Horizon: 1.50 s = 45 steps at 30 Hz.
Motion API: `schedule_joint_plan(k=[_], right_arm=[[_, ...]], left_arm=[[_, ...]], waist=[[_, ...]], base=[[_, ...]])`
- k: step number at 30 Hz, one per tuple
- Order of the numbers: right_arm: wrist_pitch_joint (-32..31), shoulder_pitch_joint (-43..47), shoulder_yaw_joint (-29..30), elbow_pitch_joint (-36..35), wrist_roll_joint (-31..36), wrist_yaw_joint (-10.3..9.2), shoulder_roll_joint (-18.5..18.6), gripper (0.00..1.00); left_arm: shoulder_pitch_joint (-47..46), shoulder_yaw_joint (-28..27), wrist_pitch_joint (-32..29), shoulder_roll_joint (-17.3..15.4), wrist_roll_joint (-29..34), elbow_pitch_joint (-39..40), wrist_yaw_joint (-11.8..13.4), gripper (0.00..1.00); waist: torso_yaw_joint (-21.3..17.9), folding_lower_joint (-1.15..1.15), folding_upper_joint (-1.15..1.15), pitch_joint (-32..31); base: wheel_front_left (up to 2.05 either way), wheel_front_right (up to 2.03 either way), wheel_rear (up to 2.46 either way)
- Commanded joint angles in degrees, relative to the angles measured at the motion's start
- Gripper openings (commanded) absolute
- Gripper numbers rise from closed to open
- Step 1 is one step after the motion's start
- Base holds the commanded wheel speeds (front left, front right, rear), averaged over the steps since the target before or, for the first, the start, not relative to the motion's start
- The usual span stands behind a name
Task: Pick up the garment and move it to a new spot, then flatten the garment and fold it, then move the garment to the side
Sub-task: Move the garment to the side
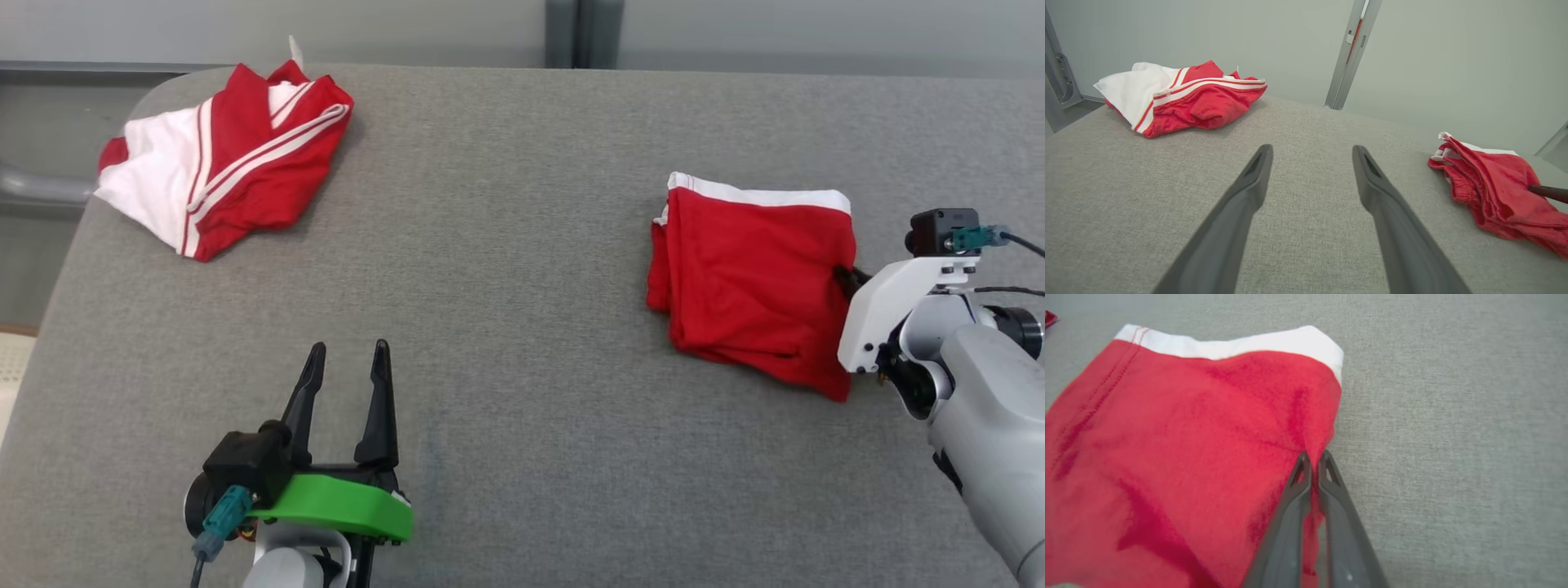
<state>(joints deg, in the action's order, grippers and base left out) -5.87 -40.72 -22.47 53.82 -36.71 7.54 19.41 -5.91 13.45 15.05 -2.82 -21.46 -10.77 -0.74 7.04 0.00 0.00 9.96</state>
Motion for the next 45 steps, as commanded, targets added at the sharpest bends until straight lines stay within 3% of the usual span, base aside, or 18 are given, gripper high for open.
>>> schedule_joint_plan(k=[1, 12, 20, 33, 45], right_arm=[[0.63, -0.84, -0.17, 0.41, -0.46, -0.1, 0.89, 0.0], [3.64, -3.25, -1.27, 1.43, -2.14, -0.1, 3.7, 0.0], [5.66, -4.62, -1.81, 1.94, -3.23, -0.1, 4.35, 0.0], [9.33, -10.74, -2.57, 4.29, -1.85, -0.1, 4.54, 0.0], [11.4, -23.25, -1.52, 12.42, 2.31, -0.1, 10.52, 0.0]], left_arm=[[-0.98, 0.26, 0.18, -0.15, 0.4, 0.2, -0.25, 1.0], [-2.85, 1.07, 0.17, -0.18, 2.49, -0.19, -1.1, 1.0], [-4.31, 1.28, 0.11, -0.2, 3.29, -0.12, -1.69, 1.0], [-6.99, 1.83, 0.11, -0.37, 4.59, 0.32, -2.67, 1.0], [-9.21, 2.34, -0.03, -1.4, 5.92, 3.62, -2.74, 1.0]], waist=[[-4.52, 0.0, 0.0, 1.1], [-18.08, 0.0, 0.0, 3.93], [-22.1, 0.0, 0.0, 5.72], [-21.39, 0.0, 0.0, 10.62], [-15.03, 0.0, 0.0, 17.58]], base=[[0.0, 0.0, 0.0], [0.0, 0.0, 0.0], [0.0, 0.0, 0.0], [0.0, 0.0, 0.0], [0.0, 0.0, 0.0]])
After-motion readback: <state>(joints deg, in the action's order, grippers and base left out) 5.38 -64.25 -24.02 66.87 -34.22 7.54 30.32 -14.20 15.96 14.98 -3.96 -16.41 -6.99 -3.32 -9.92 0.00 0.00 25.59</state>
